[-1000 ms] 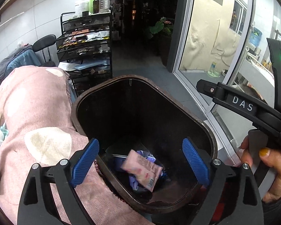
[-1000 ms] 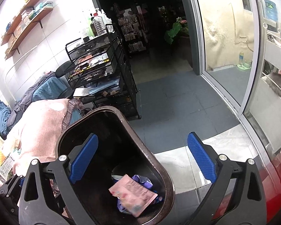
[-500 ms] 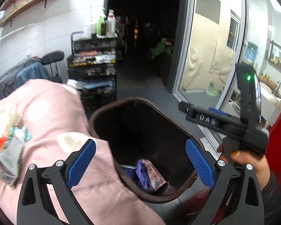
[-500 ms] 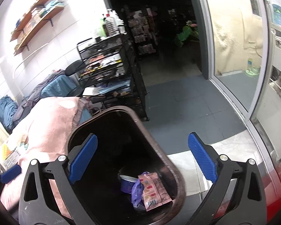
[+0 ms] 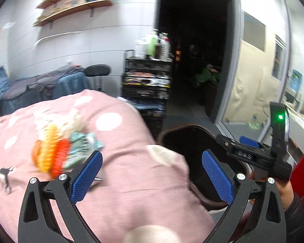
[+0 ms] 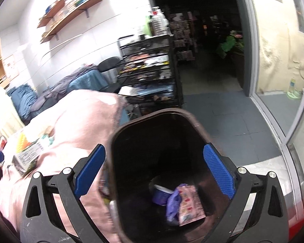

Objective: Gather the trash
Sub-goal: 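Move both grippers back toward the remaining trash on the bedspread, then grasp the green juice carton with the right gripper while the left grasps the yellow foam net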

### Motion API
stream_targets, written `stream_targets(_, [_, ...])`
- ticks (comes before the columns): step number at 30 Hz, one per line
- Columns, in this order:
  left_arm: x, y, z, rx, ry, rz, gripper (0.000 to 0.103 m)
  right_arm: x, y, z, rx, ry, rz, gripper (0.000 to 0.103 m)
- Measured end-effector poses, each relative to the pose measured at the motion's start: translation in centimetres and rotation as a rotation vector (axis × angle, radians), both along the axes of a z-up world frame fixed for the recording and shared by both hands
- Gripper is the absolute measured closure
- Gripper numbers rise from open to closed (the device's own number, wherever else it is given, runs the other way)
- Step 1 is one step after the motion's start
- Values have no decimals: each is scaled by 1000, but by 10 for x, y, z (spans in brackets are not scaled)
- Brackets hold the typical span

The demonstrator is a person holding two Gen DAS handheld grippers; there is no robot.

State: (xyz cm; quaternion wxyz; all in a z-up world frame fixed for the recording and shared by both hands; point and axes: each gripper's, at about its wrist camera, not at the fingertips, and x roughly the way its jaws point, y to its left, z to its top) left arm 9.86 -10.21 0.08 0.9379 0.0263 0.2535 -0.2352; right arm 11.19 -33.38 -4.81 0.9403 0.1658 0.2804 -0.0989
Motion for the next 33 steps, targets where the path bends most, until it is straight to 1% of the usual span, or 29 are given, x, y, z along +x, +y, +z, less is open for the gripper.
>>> stream_targets(7, [8, 63, 1, -17, 4, 163, 5, 19, 55, 12, -17, -12, 151, 7])
stream_targets(12, [14, 108, -6, -13, 28, 270, 6, 31, 97, 22, -50, -24, 266, 7])
stream_targets(15, [17, 132, -11, -7, 45, 318, 6, 36, 119, 28, -61, -37, 326, 7])
stream_targets(17, [23, 148, -14, -18, 63, 348, 6, 41, 131, 32, -59, -43, 365, 7])
stream_targets(22, [39, 178, -22, -103, 143, 378, 6, 55, 160, 39, -28, -30, 466, 7])
stream_targets(24, [43, 182, -24, -125, 158, 378, 7, 60, 171, 38, -16, -14, 506, 7])
stream_targets(27, [51, 183, -27, -121, 167, 377, 11, 63, 192, 36, -41, 10, 556, 7])
stream_targets(31, [63, 180, -30, -94, 181, 363, 17, 68, 224, 29, -126, 89, 622, 7])
stream_targets(33, [68, 180, -32, -81, 194, 359, 22, 72, 239, 24, -167, 123, 643, 7])
